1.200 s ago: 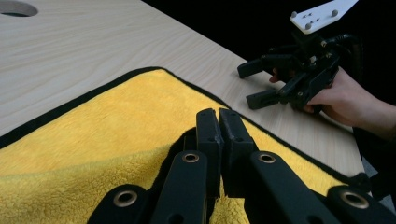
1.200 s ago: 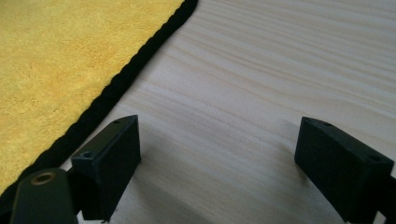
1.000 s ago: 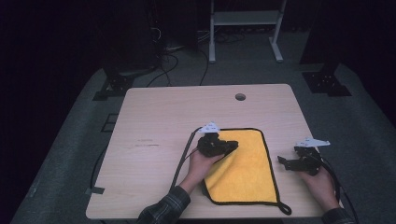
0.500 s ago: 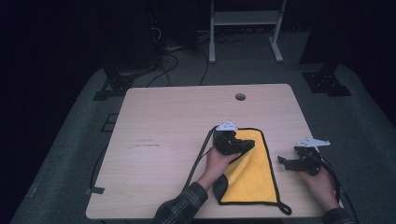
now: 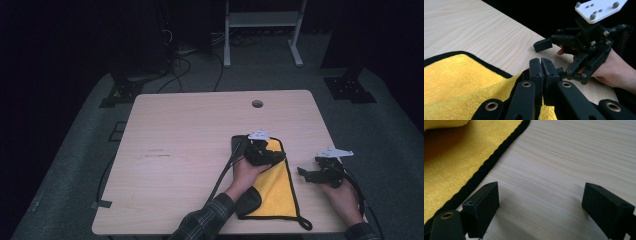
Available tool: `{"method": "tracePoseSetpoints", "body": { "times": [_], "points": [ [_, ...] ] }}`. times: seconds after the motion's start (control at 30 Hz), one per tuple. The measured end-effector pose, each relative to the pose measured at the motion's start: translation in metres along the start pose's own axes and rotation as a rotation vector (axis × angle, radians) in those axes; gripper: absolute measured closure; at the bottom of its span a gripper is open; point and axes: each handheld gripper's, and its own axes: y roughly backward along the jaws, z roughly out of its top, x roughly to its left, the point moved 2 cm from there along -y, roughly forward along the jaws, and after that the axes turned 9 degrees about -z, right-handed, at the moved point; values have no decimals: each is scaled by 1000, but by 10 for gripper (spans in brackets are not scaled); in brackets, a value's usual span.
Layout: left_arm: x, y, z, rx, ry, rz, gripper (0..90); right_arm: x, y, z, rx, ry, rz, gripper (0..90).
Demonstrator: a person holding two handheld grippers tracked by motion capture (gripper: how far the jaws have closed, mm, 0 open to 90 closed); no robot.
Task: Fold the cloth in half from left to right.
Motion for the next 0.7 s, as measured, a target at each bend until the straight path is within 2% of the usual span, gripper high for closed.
{"method": "tracePoseSetpoints", "body": {
  "times": [0.17,0.27,0.43,0.57,0.7],
  "points": [
    [1,-16,-2,43,-3,6,880,0,0,0,0,-2,1,135],
    [5,-26,-6,86,7,29,880,0,0,0,1,0,1,135],
    [8,-31,-10,114,23,60,879,0,0,0,1,0,1,135],
    [8,-34,-11,140,15,75,877,0,0,0,1,1,1,135],
    [7,-32,-9,130,16,64,834,0,0,0,1,2,2,135]
  ]
}}
